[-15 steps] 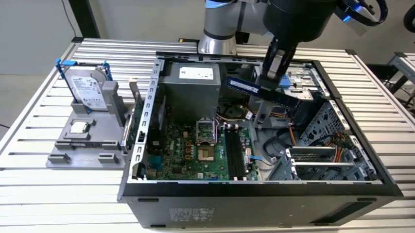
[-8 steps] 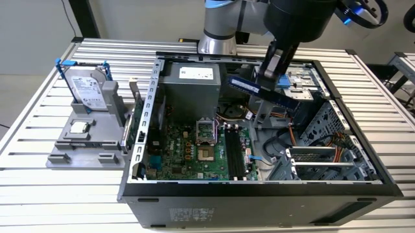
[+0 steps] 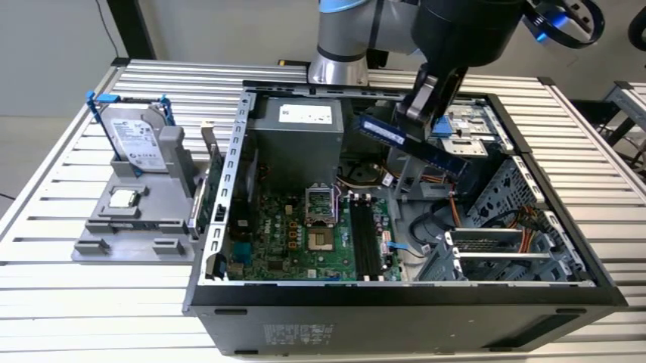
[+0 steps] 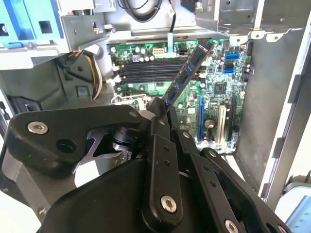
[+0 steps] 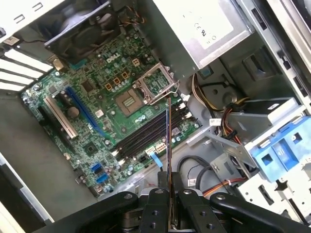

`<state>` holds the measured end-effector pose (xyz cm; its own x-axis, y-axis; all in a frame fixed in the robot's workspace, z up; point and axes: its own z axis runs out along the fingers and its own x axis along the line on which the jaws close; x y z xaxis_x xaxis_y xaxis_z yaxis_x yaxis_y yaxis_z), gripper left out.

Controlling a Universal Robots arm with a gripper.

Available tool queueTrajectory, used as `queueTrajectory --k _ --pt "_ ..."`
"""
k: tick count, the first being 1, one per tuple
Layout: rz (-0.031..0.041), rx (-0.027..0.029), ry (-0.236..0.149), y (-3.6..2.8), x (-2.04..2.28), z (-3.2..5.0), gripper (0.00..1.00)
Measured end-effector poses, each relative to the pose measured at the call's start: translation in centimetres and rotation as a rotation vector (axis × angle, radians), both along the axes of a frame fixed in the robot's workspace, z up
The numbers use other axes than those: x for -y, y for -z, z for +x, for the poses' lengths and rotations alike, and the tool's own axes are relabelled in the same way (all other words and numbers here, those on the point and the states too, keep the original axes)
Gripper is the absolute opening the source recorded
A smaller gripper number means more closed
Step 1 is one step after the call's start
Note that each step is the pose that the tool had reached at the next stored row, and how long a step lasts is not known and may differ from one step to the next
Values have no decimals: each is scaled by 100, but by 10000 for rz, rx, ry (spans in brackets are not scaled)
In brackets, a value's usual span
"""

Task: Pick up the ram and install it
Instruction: 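Insert the ram into the slot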

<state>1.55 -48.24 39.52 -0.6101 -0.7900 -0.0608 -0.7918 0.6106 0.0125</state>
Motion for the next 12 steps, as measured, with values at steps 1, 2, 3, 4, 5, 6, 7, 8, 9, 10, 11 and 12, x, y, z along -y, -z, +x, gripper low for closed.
queueTrajectory --k 1,2,3,4,5,6,7,8,9,10,11,12 --pt "0 0 110 1 0 1 0" --pt "-1 0 219 1 0 1 0" --pt "0 0 337 2 0 3 0" --pt "0 0 447 2 0 3 0" --pt "0 0 558 3 0 4 0" --pt "0 0 666 3 0 5 0" --pt "0 0 776 4 0 6 0" --pt "0 0 885 4 0 6 0" --pt "-1 0 994 4 0 7 0" --pt "0 0 1114 5 0 8 0" --pt "-1 0 1223 6 0 9 0" --pt "0 0 1333 7 0 9 0"
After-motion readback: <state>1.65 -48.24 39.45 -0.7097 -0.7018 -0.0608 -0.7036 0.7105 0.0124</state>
